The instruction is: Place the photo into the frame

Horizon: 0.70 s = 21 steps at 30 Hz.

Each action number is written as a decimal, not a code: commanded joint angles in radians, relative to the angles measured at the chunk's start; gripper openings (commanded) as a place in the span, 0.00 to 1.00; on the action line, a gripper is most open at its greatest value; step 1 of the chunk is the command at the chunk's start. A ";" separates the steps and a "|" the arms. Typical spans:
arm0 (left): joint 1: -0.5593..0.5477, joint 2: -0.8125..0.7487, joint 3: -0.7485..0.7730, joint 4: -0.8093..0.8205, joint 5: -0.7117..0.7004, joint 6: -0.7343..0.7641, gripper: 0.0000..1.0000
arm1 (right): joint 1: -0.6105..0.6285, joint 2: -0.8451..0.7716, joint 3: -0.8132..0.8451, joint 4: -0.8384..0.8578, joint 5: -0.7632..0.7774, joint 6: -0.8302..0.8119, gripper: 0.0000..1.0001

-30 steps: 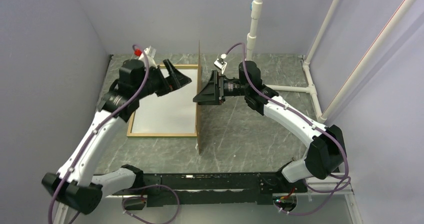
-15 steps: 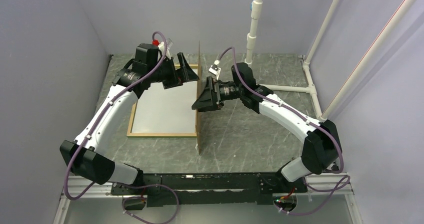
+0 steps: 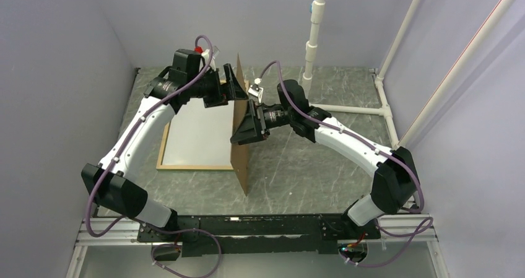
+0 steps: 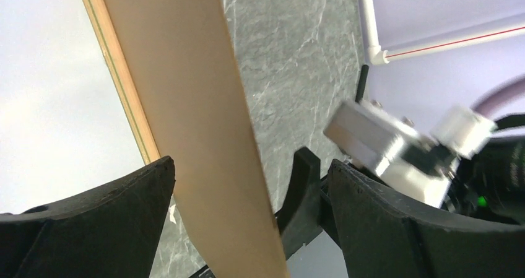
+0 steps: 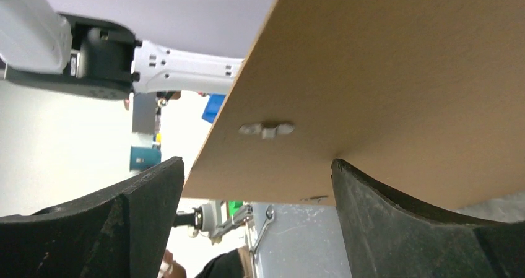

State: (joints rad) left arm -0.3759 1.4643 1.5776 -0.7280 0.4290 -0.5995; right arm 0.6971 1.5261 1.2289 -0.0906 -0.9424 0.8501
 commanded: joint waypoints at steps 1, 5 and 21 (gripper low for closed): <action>0.003 0.030 0.072 -0.070 -0.026 0.047 0.94 | 0.021 -0.019 0.031 0.086 -0.093 0.021 0.91; 0.003 0.021 0.066 -0.092 -0.055 0.060 0.90 | 0.015 -0.053 0.013 0.086 -0.091 0.022 0.91; 0.003 0.011 0.093 -0.234 -0.138 0.129 0.56 | -0.155 -0.134 -0.110 0.049 -0.075 -0.011 0.99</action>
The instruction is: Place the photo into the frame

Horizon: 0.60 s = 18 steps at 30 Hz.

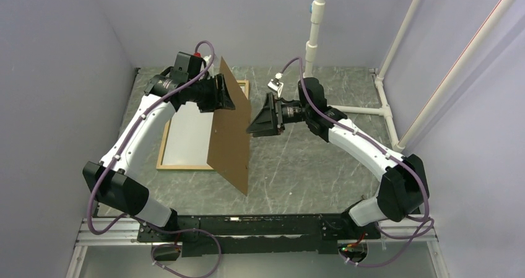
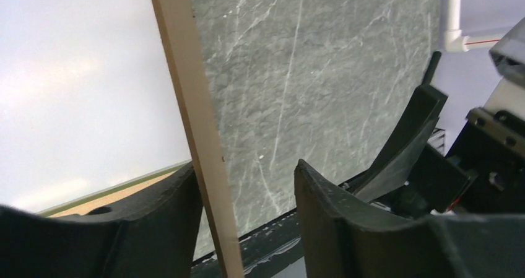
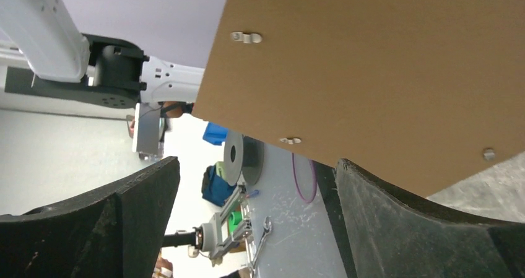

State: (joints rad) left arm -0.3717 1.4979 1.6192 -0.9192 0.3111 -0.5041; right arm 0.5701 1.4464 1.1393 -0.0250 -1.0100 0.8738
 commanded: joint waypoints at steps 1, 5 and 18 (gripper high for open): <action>-0.001 -0.019 0.054 -0.051 -0.025 0.037 0.54 | -0.036 -0.063 -0.028 -0.031 0.005 -0.049 0.99; -0.001 -0.019 0.049 -0.065 -0.021 0.047 0.28 | -0.061 -0.086 -0.049 -0.079 0.047 -0.100 1.00; 0.034 -0.146 -0.057 0.048 -0.004 -0.007 0.00 | -0.086 -0.113 0.026 -0.426 0.307 -0.371 1.00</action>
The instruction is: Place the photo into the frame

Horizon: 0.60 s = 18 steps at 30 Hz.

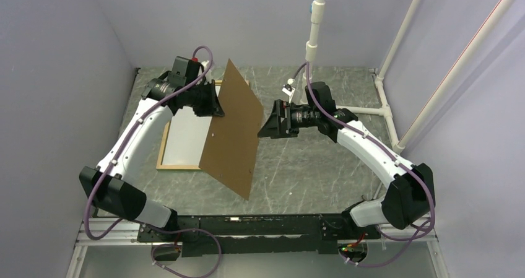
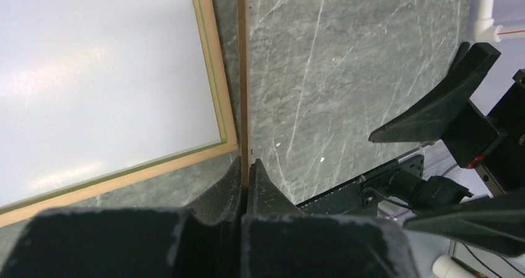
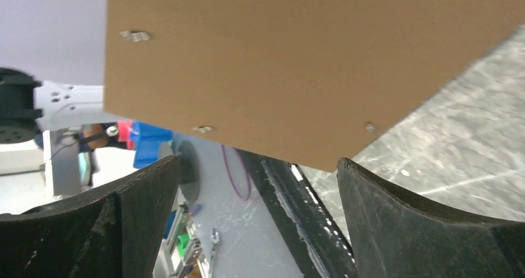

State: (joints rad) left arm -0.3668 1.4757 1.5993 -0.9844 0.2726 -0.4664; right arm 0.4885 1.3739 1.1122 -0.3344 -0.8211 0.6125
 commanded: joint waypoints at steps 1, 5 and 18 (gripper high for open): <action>0.045 -0.155 -0.062 0.137 0.047 -0.061 0.00 | -0.005 -0.043 0.054 -0.131 0.138 -0.124 1.00; 0.160 -0.324 -0.190 0.245 0.083 -0.123 0.00 | -0.004 -0.045 0.033 -0.146 0.175 -0.143 1.00; 0.418 -0.666 -0.140 0.156 -0.074 -0.115 0.00 | 0.080 0.091 0.044 -0.172 0.394 -0.135 1.00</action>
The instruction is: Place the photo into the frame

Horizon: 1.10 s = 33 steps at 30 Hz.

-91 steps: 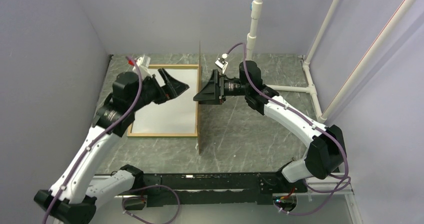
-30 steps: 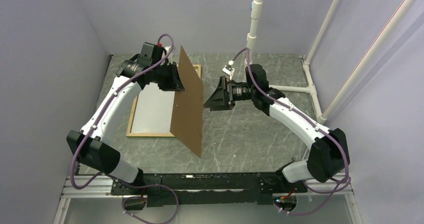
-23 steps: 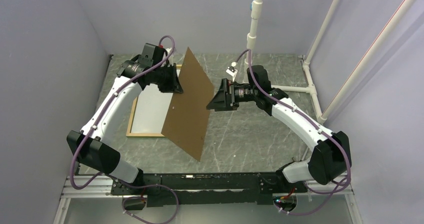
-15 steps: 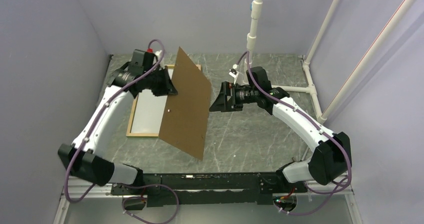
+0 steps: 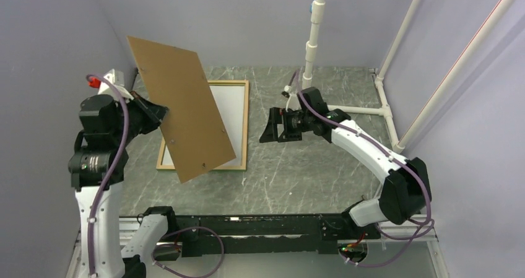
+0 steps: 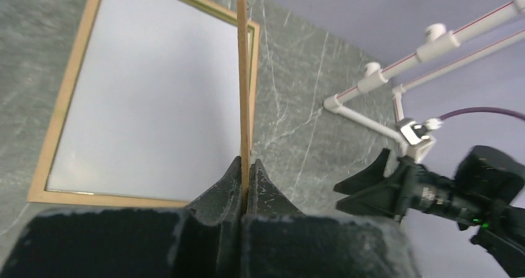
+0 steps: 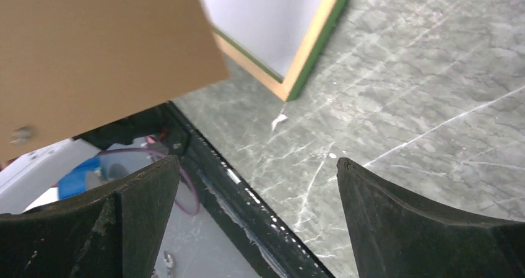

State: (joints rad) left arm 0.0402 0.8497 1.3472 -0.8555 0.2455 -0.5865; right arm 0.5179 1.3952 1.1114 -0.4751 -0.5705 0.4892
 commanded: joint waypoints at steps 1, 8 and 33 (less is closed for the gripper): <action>0.012 -0.048 0.133 0.016 -0.057 0.011 0.00 | 0.066 0.099 0.062 -0.041 0.172 -0.013 0.99; 0.012 -0.160 0.178 0.051 -0.051 0.037 0.00 | 0.156 0.348 0.232 -0.109 0.302 -0.006 0.85; 0.011 -0.311 0.023 0.111 0.062 0.034 0.00 | 0.303 0.693 0.404 -0.150 0.567 -0.024 0.54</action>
State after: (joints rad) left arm 0.0471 0.5636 1.3834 -0.8776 0.2768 -0.5396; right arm 0.8185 2.0777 1.5169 -0.6014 -0.1009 0.4862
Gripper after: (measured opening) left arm 0.022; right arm 0.582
